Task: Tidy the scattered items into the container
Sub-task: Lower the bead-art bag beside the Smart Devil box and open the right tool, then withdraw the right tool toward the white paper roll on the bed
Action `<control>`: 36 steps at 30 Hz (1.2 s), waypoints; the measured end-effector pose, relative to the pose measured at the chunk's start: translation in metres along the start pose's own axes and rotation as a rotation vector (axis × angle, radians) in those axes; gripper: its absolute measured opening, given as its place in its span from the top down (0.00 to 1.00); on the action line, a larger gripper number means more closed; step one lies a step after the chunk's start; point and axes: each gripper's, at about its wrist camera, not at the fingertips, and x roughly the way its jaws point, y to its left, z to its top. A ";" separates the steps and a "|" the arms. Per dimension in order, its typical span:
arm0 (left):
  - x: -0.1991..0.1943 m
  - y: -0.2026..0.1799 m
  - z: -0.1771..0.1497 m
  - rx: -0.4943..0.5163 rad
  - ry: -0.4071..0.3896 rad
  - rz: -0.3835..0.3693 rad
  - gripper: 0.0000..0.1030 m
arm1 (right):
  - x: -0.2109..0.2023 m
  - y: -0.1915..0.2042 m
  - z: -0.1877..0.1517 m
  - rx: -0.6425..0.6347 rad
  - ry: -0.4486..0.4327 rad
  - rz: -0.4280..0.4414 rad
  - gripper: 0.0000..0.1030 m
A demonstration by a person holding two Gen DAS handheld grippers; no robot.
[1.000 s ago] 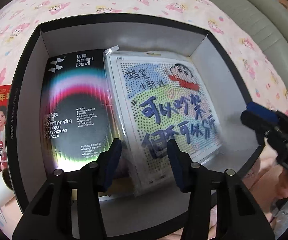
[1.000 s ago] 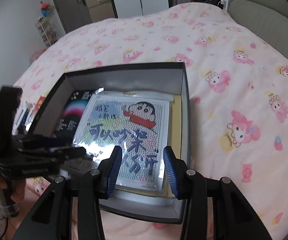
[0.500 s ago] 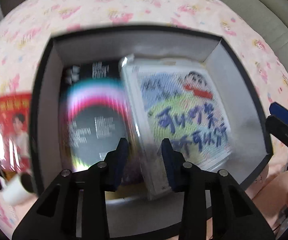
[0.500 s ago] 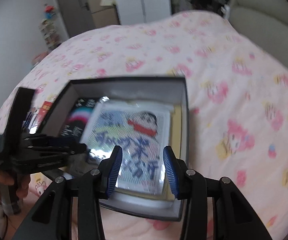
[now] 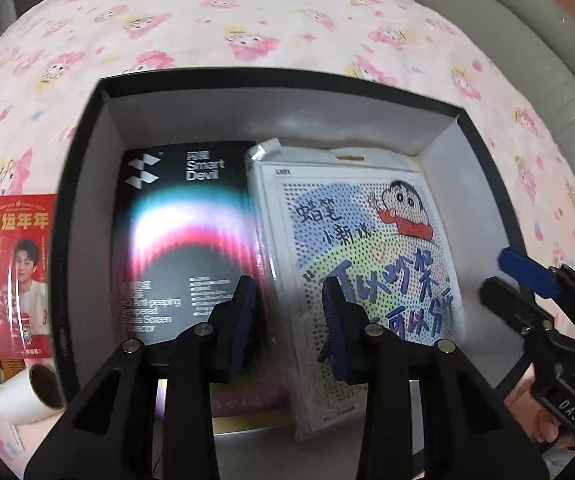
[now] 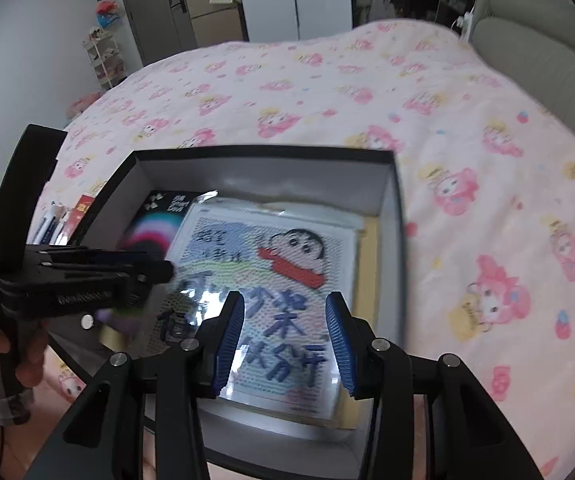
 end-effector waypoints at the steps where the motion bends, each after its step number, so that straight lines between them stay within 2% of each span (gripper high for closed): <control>1: 0.002 -0.002 0.000 0.006 0.005 -0.003 0.66 | 0.004 0.001 0.000 0.000 0.013 0.006 0.63; 4: 0.011 -0.008 -0.002 0.031 0.026 -0.035 0.66 | 0.013 0.003 -0.005 -0.010 0.049 0.004 0.63; 7: 0.010 -0.012 -0.003 0.034 0.033 -0.103 0.66 | 0.018 0.003 -0.008 -0.015 0.073 -0.013 0.63; 12: -0.002 -0.008 -0.002 0.013 -0.012 -0.070 0.66 | 0.019 0.000 -0.009 0.007 0.088 -0.051 0.63; 16: 0.002 -0.011 -0.002 0.027 -0.008 -0.049 0.66 | 0.019 0.000 -0.010 0.013 0.088 -0.046 0.63; 26: -0.021 -0.009 -0.004 0.022 -0.119 0.007 0.64 | 0.021 0.002 -0.010 0.009 0.075 -0.055 0.63; 28: -0.027 -0.008 -0.004 0.021 -0.139 0.017 0.53 | 0.020 0.003 -0.011 0.012 0.077 -0.070 0.63; 34: -0.044 -0.006 -0.006 0.020 -0.202 0.046 0.50 | 0.007 0.012 0.000 0.032 0.074 -0.064 0.63; 36: -0.068 -0.011 -0.005 0.032 -0.254 0.058 0.46 | -0.007 0.020 0.009 0.024 0.045 -0.066 0.63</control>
